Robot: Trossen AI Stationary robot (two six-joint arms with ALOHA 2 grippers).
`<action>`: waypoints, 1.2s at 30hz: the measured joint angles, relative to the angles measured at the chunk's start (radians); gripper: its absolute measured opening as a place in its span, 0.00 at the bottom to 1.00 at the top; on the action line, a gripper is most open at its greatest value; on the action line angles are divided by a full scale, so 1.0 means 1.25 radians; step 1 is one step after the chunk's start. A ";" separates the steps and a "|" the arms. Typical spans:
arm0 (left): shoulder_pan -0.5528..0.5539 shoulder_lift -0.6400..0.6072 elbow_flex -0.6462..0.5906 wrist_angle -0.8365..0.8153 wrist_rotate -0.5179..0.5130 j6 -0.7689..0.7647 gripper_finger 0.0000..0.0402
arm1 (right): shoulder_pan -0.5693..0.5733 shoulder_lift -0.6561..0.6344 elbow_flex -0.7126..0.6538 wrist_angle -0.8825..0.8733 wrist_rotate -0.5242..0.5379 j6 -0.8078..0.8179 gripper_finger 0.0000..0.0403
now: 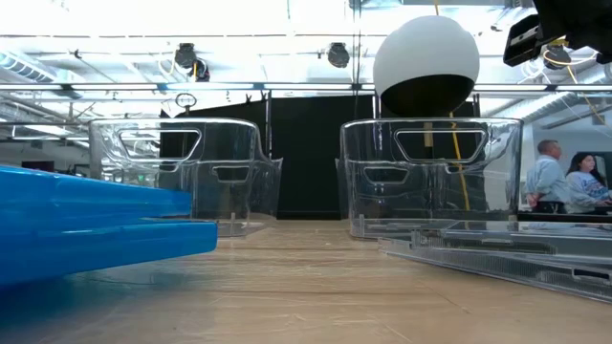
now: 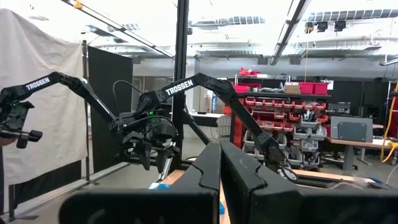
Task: Pick & place jewel cases by type
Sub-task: Put the blue CD case into the left transparent bin
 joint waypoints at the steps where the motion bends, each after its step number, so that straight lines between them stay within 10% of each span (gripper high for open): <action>1: 0.005 0.000 0.000 0.006 0.000 0.000 0.56 | 0.000 0.000 0.000 0.000 0.000 0.000 0.00; 19: -0.017 -0.043 0.002 -0.208 0.050 0.027 0.56 | 0.000 0.051 0.045 -0.095 0.000 0.051 0.00; 29: -0.009 -0.187 -0.040 -0.195 -0.376 0.630 0.51 | 0.002 0.216 0.331 -0.336 -0.001 0.020 0.00; 36: -0.002 -0.265 -0.041 -0.188 -0.427 0.917 0.20 | 0.055 0.474 0.580 -0.417 -0.002 -0.038 0.00</action>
